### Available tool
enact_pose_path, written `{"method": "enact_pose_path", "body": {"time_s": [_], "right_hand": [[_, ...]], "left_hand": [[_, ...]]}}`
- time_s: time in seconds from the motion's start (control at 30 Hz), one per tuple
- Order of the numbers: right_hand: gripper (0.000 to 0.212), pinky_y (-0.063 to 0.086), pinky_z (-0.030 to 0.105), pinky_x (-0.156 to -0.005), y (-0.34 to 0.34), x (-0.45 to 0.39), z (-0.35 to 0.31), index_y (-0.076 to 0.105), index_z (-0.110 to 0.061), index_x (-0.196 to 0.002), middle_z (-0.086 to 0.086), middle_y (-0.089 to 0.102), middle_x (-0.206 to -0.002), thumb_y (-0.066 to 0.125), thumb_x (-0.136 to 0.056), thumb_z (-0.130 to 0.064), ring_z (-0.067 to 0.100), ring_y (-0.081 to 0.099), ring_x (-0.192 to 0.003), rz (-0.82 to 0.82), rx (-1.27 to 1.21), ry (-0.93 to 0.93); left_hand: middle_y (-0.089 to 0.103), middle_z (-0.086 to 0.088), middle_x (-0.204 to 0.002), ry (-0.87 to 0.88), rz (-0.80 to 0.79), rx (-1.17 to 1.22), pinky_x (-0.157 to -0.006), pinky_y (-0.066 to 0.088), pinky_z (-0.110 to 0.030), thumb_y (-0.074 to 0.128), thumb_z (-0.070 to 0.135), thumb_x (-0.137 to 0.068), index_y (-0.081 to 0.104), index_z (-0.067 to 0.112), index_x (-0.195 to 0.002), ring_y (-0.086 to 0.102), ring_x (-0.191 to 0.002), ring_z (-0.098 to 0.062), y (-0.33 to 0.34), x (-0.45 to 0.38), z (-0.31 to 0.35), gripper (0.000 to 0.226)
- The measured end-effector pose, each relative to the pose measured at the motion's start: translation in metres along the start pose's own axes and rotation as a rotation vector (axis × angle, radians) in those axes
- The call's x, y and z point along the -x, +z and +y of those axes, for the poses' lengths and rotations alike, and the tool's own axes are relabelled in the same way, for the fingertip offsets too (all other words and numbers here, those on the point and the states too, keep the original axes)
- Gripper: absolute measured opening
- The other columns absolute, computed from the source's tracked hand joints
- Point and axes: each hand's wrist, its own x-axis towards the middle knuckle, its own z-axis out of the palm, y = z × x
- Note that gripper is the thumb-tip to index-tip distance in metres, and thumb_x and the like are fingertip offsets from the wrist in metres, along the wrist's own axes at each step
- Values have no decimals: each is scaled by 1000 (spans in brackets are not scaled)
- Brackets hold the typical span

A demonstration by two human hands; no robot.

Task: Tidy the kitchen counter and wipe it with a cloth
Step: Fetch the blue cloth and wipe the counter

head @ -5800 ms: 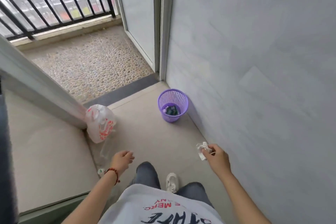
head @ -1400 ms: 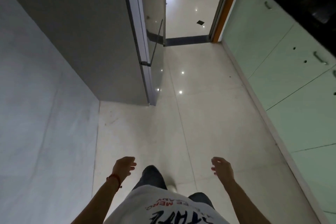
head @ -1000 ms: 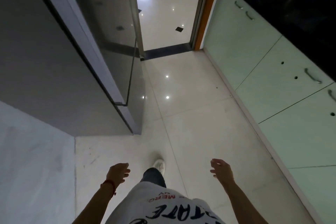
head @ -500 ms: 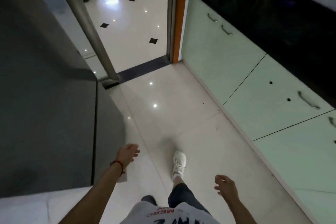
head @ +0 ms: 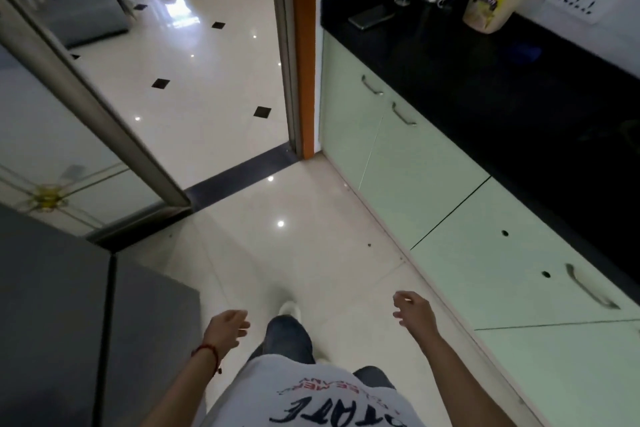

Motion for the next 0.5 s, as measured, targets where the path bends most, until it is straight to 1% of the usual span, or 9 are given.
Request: {"method": "enact_pose_path", "body": {"time_s": [0.07, 0.17, 0.27, 0.4, 0.5], "right_hand": [[13, 50, 39, -83, 0, -23, -23, 61, -15, -96, 3, 64, -91, 54, -88, -23, 20, 64, -72, 19, -35, -6], [13, 51, 40, -83, 1, -57, -50, 61, -15, -95, 2, 65, -89, 55, -88, -24, 19, 64, -70, 62, -83, 4], [12, 51, 39, -82, -2, -90, -73, 62, -15, -94, 2, 65, -86, 56, -88, -23, 19, 64, -68, 138, -159, 59], [11, 45, 33, -72, -8, -115, -101, 63, -14, -92, -1, 65, -79, 55, -88, -21, 19, 64, -68, 245, -308, 169], [6, 47, 32, -71, -12, -125, -120, 60, -20, -87, 1, 65, -84, 54, -88, -21, 21, 65, -74, 305, -410, 217]], "left_hand": [[60, -16, -96, 6, -17, -25, -78, 40, -37, 49, 15, -91, 55, -5, -111, 54, -88, -29, 5, -22, 32, 29], [60, -17, -100, 44, -48, -77, -82, 41, -39, 48, 15, -91, 55, -5, -113, 54, -91, -29, 16, -58, 87, 30], [60, -16, -99, 99, -101, -158, -79, 42, -36, 48, 15, -91, 56, -4, -111, 55, -91, -29, 31, -94, 153, 28], [62, -14, -96, 177, -210, -350, -79, 43, -34, 49, 19, -91, 57, -1, -110, 57, -91, -27, 54, -134, 248, 29], [62, -13, -98, 266, -321, -506, -80, 44, -33, 47, 20, -92, 57, 0, -111, 57, -94, -27, 82, -157, 316, 29]]}}
